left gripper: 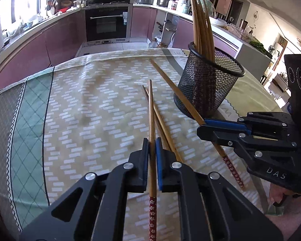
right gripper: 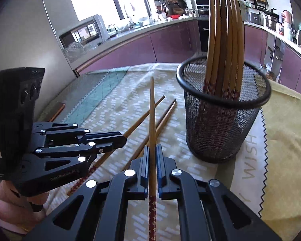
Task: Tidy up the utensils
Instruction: 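Lift the grasped chopsticks upright off the cloth with both tools, then lower the chopsticks into the mesh cup and open both tools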
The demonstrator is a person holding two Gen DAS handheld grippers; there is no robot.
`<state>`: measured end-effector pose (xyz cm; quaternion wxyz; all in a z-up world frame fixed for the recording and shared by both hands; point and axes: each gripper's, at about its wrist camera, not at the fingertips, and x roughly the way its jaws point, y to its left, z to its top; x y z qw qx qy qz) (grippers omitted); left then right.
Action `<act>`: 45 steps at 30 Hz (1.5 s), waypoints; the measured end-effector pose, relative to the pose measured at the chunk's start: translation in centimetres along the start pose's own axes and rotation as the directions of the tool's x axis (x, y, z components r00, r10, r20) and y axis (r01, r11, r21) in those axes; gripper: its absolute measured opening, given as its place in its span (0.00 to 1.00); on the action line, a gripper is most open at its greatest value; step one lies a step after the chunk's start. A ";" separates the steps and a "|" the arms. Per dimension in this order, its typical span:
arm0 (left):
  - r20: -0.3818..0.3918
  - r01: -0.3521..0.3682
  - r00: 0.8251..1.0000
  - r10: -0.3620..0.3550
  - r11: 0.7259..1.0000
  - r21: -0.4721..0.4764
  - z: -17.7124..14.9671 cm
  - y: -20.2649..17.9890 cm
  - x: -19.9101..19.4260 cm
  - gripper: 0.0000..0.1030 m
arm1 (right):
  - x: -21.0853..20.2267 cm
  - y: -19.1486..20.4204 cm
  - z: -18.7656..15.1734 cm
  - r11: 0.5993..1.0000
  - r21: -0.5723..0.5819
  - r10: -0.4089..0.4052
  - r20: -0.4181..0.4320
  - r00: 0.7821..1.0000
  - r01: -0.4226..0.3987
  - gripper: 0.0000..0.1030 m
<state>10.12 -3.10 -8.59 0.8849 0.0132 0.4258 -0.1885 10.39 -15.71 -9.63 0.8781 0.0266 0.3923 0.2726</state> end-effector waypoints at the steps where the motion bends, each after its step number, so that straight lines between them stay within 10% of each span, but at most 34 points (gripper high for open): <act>1: 0.008 0.013 1.000 -0.013 1.000 0.000 0.1 -0.1 -0.4 0.07 | -0.6 0.1 0.0 1.000 -0.003 0.007 0.016 1.000 -0.007 0.06; 20: 0.193 0.267 0.945 -0.263 0.964 0.007 3.0 -0.8 -8.9 0.07 | -8.6 -2.3 1.2 0.998 0.044 0.032 0.236 0.971 -0.044 0.06; 45: 0.365 0.255 0.893 -0.264 0.964 0.074 10.4 -3.0 -11.5 0.07 | -14.1 -3.8 6.9 0.999 0.021 -0.046 0.408 0.912 0.041 0.06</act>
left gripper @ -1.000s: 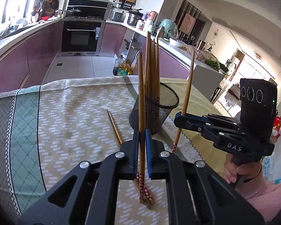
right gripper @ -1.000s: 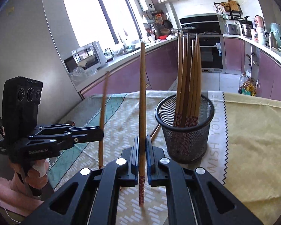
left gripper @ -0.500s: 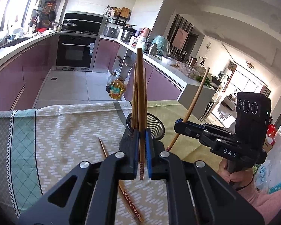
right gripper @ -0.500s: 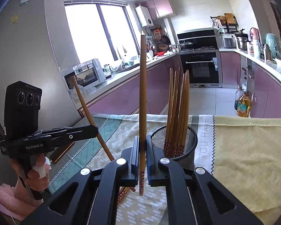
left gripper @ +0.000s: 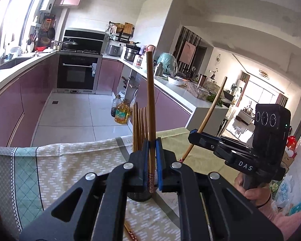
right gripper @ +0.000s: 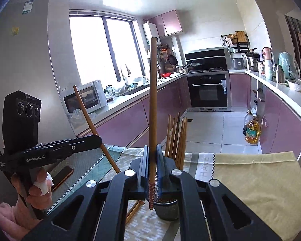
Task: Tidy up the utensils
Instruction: 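Lower the chopsticks into the mesh cup and open both tools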
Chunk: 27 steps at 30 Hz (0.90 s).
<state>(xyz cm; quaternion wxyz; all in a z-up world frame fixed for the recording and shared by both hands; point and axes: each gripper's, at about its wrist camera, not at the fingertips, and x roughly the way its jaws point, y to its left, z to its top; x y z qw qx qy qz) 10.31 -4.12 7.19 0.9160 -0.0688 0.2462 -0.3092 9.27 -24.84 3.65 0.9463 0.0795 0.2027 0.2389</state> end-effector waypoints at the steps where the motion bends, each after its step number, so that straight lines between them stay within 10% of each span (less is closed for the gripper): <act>1: 0.004 0.000 1.000 0.000 1.000 0.006 0.3 -0.1 0.1 0.07 | 0.1 -0.1 0.2 1.000 -0.001 -0.004 0.003 1.000 0.004 0.06; 27: -0.158 -0.055 0.985 0.070 0.993 0.102 -1.0 -0.7 6.1 0.07 | 6.0 -1.4 -1.2 0.997 -0.011 -0.071 -0.130 0.989 0.070 0.06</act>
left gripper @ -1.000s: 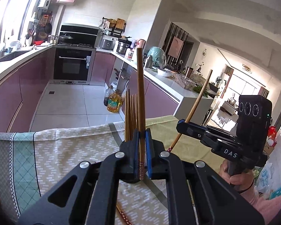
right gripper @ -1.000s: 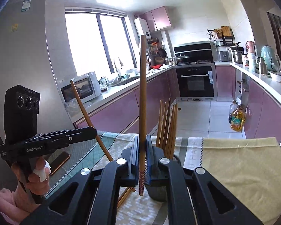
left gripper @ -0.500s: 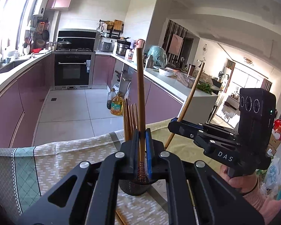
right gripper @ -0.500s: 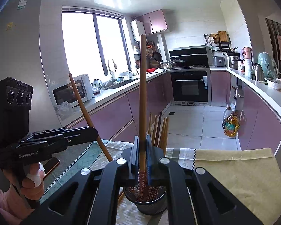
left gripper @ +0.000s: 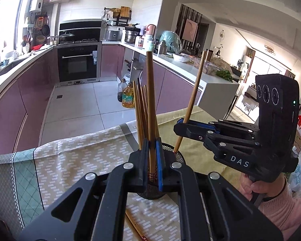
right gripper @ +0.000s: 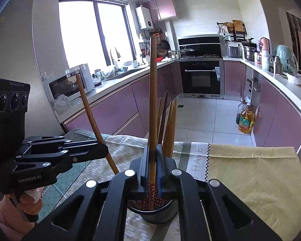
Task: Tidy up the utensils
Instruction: 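Lower the chopsticks into the mesh cup and open both tools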
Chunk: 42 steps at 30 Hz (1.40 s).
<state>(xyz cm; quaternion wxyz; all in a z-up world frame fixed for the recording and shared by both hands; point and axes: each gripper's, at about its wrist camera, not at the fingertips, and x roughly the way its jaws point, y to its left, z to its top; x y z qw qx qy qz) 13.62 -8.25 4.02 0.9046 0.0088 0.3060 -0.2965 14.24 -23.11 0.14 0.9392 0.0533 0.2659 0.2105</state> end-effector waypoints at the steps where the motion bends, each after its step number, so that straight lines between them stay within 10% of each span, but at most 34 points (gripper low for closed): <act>1: -0.011 0.000 1.000 0.000 1.000 0.006 -0.1 0.0 0.2 0.07 | 0.2 0.0 -0.1 1.000 -0.001 -0.002 -0.012 1.000 0.002 0.06; 36: -0.085 -0.005 0.996 0.002 0.999 -0.041 -1.1 1.1 4.6 0.08 | 2.6 -0.4 -1.3 0.999 0.021 -0.035 -0.085 0.996 0.037 0.09; 42: -0.062 -0.023 0.998 0.022 0.999 -0.031 -2.1 1.1 3.5 0.21 | 1.9 0.1 -1.7 1.000 0.021 -0.019 -0.075 0.997 0.020 0.21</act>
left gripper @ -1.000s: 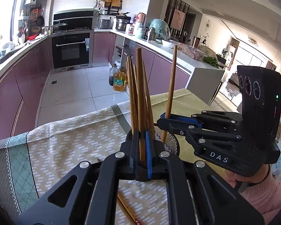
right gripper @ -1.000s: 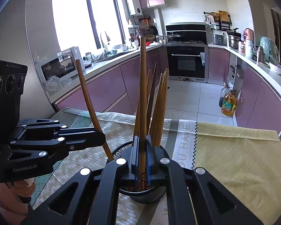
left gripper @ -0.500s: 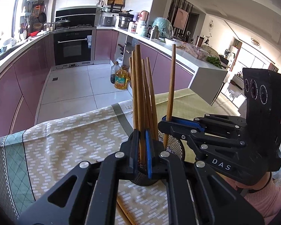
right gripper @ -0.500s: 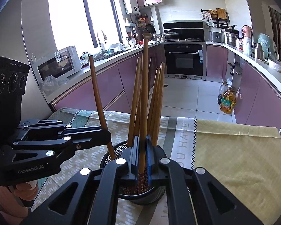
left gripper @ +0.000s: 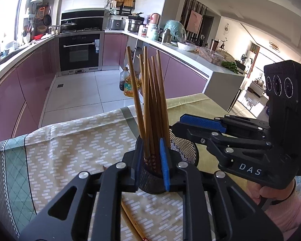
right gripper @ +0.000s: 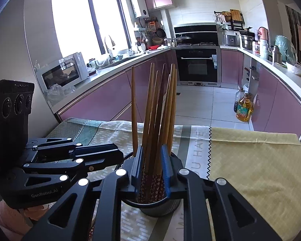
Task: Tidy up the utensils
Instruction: 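Move both tools back to the last chopsticks on the cloth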
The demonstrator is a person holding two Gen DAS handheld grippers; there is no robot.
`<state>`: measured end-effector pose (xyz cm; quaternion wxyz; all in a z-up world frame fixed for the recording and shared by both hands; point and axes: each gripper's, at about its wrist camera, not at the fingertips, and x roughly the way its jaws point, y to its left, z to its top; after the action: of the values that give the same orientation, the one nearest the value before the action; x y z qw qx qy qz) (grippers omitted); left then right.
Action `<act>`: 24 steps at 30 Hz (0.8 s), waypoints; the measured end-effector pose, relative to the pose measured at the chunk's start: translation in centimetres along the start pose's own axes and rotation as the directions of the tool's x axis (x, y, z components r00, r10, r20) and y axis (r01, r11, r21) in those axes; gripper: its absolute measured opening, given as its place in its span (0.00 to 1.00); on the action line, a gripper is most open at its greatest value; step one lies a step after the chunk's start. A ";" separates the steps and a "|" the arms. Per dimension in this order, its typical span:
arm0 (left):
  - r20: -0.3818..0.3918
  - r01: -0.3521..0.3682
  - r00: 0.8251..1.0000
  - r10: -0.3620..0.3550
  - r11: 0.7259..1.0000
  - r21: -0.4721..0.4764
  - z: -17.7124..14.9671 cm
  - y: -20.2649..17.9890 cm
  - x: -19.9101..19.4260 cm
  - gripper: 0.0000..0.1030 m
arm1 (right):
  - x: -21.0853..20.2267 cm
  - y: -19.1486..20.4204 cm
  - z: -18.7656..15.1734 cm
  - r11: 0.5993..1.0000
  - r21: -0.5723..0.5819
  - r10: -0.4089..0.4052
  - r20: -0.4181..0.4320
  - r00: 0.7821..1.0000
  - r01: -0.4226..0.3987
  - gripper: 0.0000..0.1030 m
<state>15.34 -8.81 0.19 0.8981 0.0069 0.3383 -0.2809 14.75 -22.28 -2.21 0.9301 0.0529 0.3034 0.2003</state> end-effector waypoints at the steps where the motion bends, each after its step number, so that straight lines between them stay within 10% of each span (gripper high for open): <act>1: 0.012 -0.011 1.000 0.011 1.000 0.001 -0.3 0.1 -0.5 0.26 | -0.3 0.1 -0.1 1.000 -0.001 0.006 0.004 1.000 -0.006 0.23; 9: 0.060 -0.105 0.993 0.106 0.994 -0.016 -3.7 2.2 -4.1 0.52 | -3.2 2.1 -1.7 0.995 -0.053 0.083 0.032 0.996 -0.081 0.44; 24: -0.136 -0.182 0.976 0.168 0.979 -0.097 -11.8 5.8 -1.7 0.53 | 2.1 5.0 -8.5 0.989 -0.021 0.142 -0.203 0.969 -0.150 0.44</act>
<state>10.14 -0.73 -8.91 0.8950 0.0055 0.4078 -0.1810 9.57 -17.03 -9.14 0.8783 0.0378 0.3873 0.2779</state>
